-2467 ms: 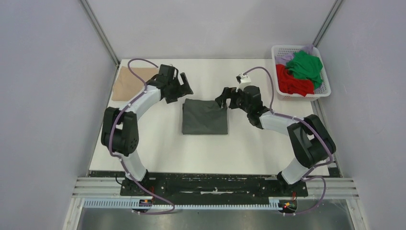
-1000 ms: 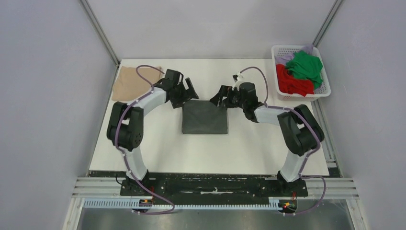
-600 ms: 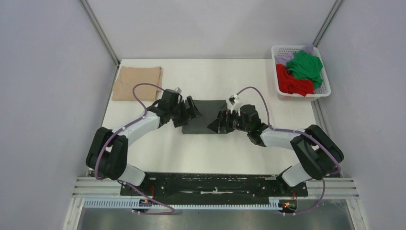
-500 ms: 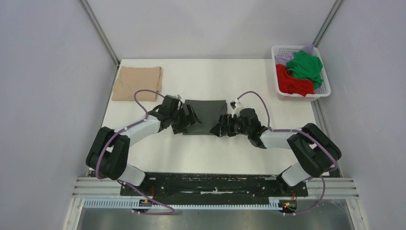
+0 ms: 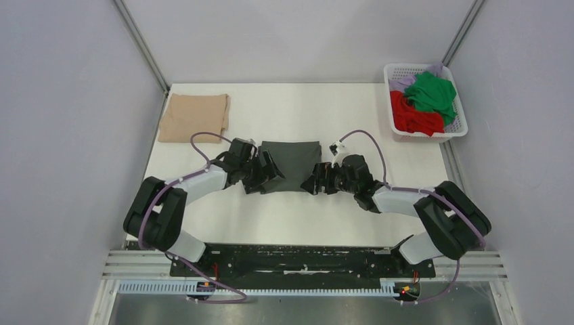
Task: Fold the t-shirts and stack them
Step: Smooth out wrinkles on the folded tshirt, then put the neatly folded tshirt into the corner of the board with the left arm
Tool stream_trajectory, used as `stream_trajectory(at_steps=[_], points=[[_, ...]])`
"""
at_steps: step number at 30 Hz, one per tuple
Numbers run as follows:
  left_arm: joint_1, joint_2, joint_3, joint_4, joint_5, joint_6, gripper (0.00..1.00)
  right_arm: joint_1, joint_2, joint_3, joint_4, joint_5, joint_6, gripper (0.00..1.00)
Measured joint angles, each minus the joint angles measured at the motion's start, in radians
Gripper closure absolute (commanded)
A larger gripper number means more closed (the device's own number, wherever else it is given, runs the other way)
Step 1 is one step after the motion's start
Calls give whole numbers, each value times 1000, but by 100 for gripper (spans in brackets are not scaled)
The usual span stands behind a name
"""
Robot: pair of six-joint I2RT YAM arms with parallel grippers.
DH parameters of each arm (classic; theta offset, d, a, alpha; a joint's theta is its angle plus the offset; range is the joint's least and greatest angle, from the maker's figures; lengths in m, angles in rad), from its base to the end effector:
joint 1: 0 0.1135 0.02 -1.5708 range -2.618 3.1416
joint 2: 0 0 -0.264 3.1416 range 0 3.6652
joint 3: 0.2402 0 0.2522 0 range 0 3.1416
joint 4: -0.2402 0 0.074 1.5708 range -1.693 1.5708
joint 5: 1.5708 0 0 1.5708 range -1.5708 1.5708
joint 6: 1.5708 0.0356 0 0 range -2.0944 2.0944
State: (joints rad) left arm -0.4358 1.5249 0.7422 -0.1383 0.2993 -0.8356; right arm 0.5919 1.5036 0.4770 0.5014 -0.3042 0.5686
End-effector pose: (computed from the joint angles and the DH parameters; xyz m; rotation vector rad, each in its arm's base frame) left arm 0.2578 -0.1316 0.1610 -0.3961 2.6362 -0.8555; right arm 0.2213 0.1616 0.1443 -0.2228 2.2258 0.9896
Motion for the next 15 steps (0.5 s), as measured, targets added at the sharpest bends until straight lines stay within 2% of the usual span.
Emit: stream_trajectory(at_steps=[4,9,12,15], points=[[-2,-73,1,-95,-23,20,0,0,-131,-1,-61,37,-20,2],[-3,-196,48,-214,-133,64,0,-3,-331,-17,-91,150,-42,2],[1,-182,124,-266,-214,86,0,-19,-416,-58,-104,220,-49,2],[5,-96,214,-294,-260,105,0,-42,-441,-102,-132,261,-53,2]])
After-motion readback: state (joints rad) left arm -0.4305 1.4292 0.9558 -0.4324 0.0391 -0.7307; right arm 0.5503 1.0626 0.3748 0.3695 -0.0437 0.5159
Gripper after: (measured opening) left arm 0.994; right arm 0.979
